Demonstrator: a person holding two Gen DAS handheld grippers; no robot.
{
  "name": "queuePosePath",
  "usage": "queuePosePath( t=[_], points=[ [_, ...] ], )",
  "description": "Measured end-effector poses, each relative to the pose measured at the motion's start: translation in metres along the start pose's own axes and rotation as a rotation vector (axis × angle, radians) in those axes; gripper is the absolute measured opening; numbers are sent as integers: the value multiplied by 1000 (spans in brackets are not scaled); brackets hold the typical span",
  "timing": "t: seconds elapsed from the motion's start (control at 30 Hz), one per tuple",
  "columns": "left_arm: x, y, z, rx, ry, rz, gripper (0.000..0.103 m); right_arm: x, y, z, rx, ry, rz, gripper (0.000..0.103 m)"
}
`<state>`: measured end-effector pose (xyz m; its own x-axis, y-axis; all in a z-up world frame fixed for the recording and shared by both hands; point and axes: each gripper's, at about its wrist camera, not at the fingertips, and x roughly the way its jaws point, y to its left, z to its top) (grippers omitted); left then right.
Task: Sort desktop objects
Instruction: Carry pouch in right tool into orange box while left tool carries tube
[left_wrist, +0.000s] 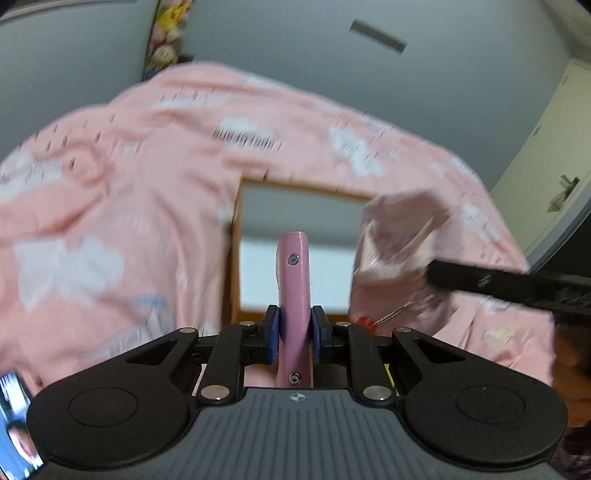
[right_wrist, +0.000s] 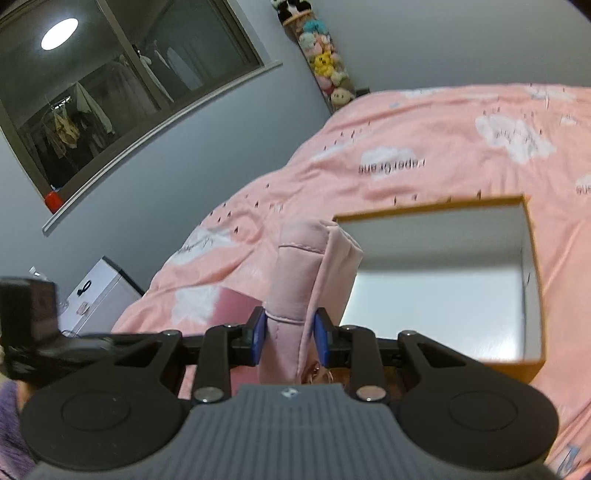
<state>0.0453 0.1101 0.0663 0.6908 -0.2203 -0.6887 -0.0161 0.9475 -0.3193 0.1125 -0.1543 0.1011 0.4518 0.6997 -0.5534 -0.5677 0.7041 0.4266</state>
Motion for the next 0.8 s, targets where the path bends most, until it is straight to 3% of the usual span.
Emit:
queuePosePath(
  t=[0.17, 0.3, 0.43, 0.53, 0.8],
  points=[
    [3, -10, 39, 50, -54, -23, 20, 8, -8, 20, 0, -26, -12, 30],
    [44, -15, 54, 60, 21, -18, 20, 32, -23, 29, -2, 2, -40, 30],
    [93, -18, 52, 83, 86, 50, 20, 69, -48, 28, 36, 102, -55, 29],
    [120, -12, 47, 69, 142, 49, 20, 95, -67, 26, 78, 173, -48, 30],
    [164, -2, 37, 70, 271, 109, 20, 161, -93, 18, 132, 339, -21, 29]
  ],
)
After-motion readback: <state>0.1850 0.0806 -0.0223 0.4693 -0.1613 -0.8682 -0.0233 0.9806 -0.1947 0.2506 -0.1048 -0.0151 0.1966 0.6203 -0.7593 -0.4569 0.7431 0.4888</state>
